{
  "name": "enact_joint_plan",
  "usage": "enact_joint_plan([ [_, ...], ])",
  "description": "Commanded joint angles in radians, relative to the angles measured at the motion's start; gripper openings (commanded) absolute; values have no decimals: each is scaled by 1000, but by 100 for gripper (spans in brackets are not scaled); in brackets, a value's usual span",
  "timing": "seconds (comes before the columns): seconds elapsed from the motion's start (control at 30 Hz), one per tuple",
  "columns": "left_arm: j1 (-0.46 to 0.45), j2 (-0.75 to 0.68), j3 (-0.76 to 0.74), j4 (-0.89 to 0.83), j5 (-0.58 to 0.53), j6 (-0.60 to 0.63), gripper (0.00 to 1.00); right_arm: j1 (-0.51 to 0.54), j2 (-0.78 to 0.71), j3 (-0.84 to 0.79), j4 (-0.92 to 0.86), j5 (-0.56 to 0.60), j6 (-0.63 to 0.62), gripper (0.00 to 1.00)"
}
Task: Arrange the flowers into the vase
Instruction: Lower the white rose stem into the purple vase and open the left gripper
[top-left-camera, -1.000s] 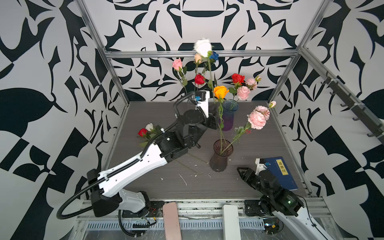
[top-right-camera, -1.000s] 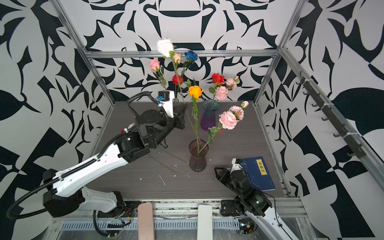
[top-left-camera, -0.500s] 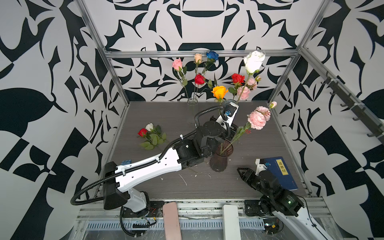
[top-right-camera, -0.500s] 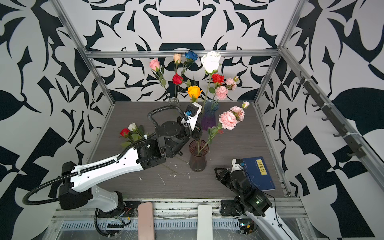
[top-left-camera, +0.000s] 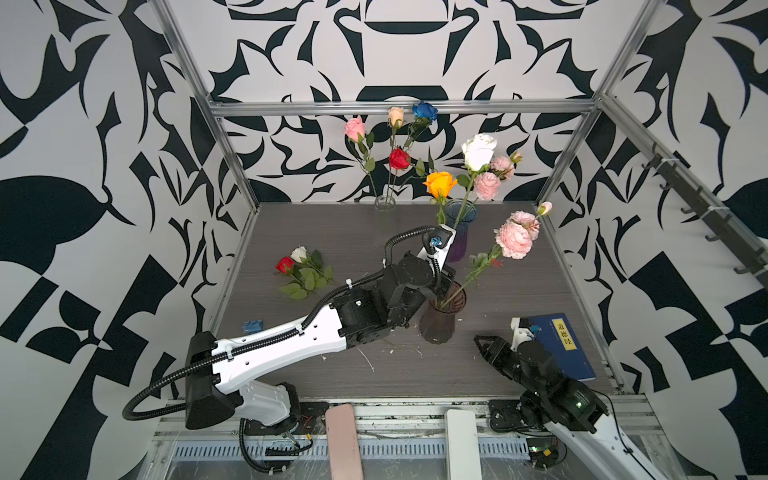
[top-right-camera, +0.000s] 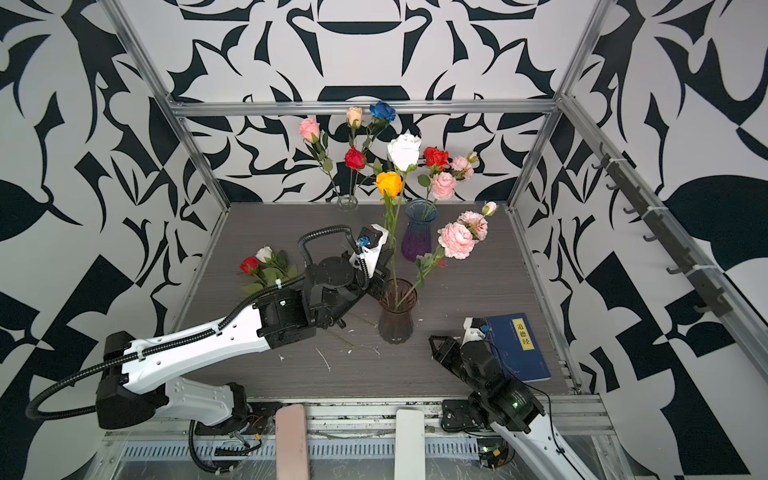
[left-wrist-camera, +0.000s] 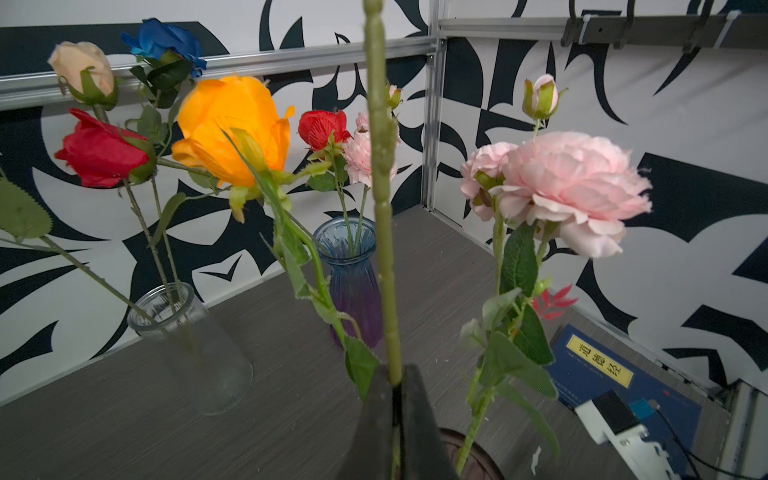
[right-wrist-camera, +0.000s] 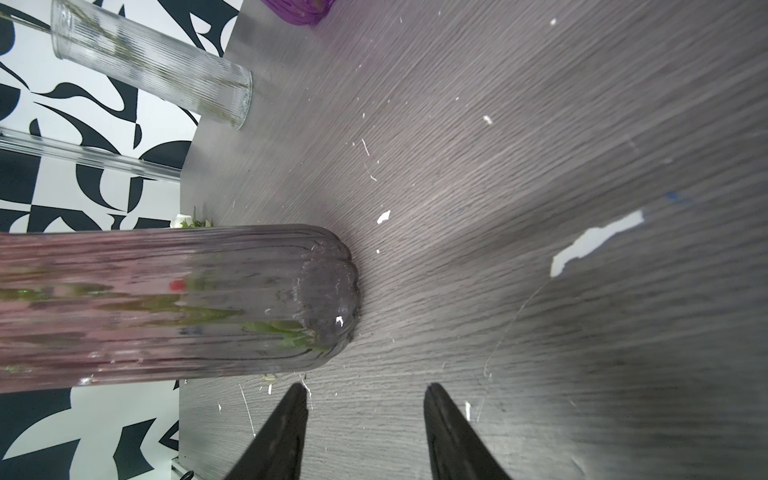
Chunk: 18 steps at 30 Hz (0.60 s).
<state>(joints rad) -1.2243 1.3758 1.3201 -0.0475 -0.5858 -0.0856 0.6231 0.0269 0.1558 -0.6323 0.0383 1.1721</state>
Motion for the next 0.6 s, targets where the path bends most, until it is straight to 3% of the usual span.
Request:
enact_joint_plan([
  [0.0, -2, 16, 27, -69, 92, 11, 54, -2, 15, -6, 11, 22, -2, 49],
  [0.03, -2, 20, 41, -97, 101, 27, 85, -2, 18, -4, 12, 23, -2, 49],
  [0.07, -2, 18, 49, -126, 102, 20, 99, -1, 19, -4, 13, 23, -2, 49],
  [0.2, 68, -88, -25, -229, 56, -124, 99, -2, 17, -4, 8, 23, -2, 49],
  [0.3, 266, -257, -183, -307, 170, -380, 92, -2, 18, -6, 12, 22, 0, 49],
  [0.4, 486, -377, -337, -396, 279, -582, 73, -2, 30, -10, 25, 15, -1, 50],
  [0.57, 839, -388, -508, -510, 504, -777, 58, -3, 61, -8, 51, 8, -9, 49],
])
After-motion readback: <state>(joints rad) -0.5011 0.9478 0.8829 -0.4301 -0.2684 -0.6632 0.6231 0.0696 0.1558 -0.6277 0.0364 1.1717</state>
